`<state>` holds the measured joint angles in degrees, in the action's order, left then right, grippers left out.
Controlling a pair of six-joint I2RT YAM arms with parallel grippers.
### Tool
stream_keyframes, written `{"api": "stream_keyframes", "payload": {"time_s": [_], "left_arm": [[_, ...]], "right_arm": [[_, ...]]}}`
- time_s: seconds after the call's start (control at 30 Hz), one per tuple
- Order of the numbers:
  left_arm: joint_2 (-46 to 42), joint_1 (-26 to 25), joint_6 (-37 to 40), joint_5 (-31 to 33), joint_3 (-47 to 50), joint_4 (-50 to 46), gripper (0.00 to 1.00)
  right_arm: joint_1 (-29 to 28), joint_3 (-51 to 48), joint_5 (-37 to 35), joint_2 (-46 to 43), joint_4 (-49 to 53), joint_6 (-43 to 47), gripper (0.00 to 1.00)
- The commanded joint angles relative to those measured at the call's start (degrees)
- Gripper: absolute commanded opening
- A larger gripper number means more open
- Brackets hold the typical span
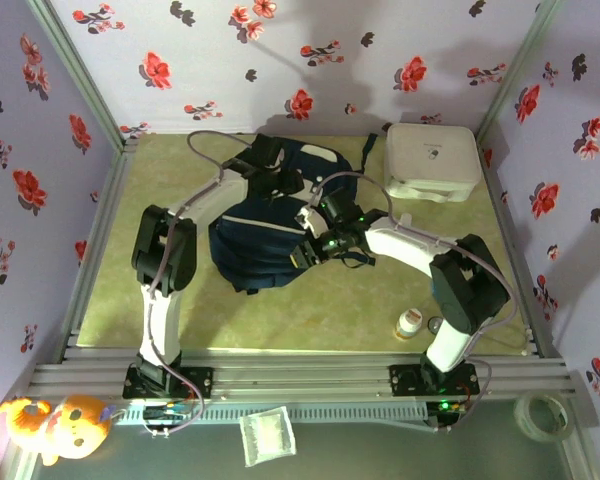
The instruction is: Pack books, pencil case, and school supplies into a backpack
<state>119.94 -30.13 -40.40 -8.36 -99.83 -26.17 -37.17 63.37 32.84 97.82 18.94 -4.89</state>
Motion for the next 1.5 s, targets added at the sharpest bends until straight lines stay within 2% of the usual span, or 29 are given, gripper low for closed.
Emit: {"api": "stream_keyframes", "payload": {"time_s": [0.0, 0.1, 0.2, 0.4, 0.63, 0.8, 0.93, 1.07, 1.13, 1.27, 1.33, 1.47], "left_arm": [[4.3, -0.2, -1.3, 2.8, -0.3, -3.3, 0.53], [3.9, -0.2, -0.5, 2.8, -0.5, -4.1, 0.53], [2.9, -0.1, 0.8, 2.7, -0.5, -4.9, 0.55], [1.4, 0.0, 2.2, 2.1, -0.8, -5.5, 0.56], [2.6, 0.3, 2.9, 1.2, -2.3, -7.0, 0.56], [2.4, 0.7, 3.4, 1.0, -2.8, -7.9, 0.56], [2.0, 0.7, 3.6, 0.7, -3.2, -8.3, 0.57], [1.7, 0.9, 3.7, 0.6, -3.3, -8.6, 0.57], [1.8, 0.8, 3.8, 0.6, -3.2, -8.8, 0.57], [1.8, 1.0, 3.8, 0.3, -3.2, -9.0, 0.57], [1.8, 1.0, 3.9, 0.3, -3.4, -9.0, 0.57], [1.7, 1.3, 3.9, 0.2, -3.7, -9.1, 0.58]], "right_arm": [[-0.4, -1.4, -5.1, -3.1, -2.9, -0.9, 0.36], [-0.2, -2.8, -11.4, -5.7, -5.5, -1.2, 0.32], [0.7, -4.4, -14.7, -8.7, -7.8, -2.0, 0.35], [4.4, -7.3, -13.0, -11.1, -13.2, -5.6, 0.43], [3.7, -3.5, -10.4, -5.6, -7.5, 4.0, 0.54], [2.5, 1.4, -14.7, -1.2, -0.4, 12.6, 0.57], [1.8, 2.7, -18.2, 0.1, -2.2, 15.4, 0.57], [0.9, 4.0, -20.9, 1.1, -3.0, 17.3, 0.53], [0.1, 4.2, -23.5, 1.2, -3.6, 18.7, 0.47], [-0.5, 3.5, -28.0, 1.0, -6.3, 19.9, 0.3], [-0.4, 3.9, -26.1, 0.8, -6.9, 19.7, 0.21], [-0.4, 5.5, -22.3, 1.6, -6.2, 19.4, 0.16]]}}
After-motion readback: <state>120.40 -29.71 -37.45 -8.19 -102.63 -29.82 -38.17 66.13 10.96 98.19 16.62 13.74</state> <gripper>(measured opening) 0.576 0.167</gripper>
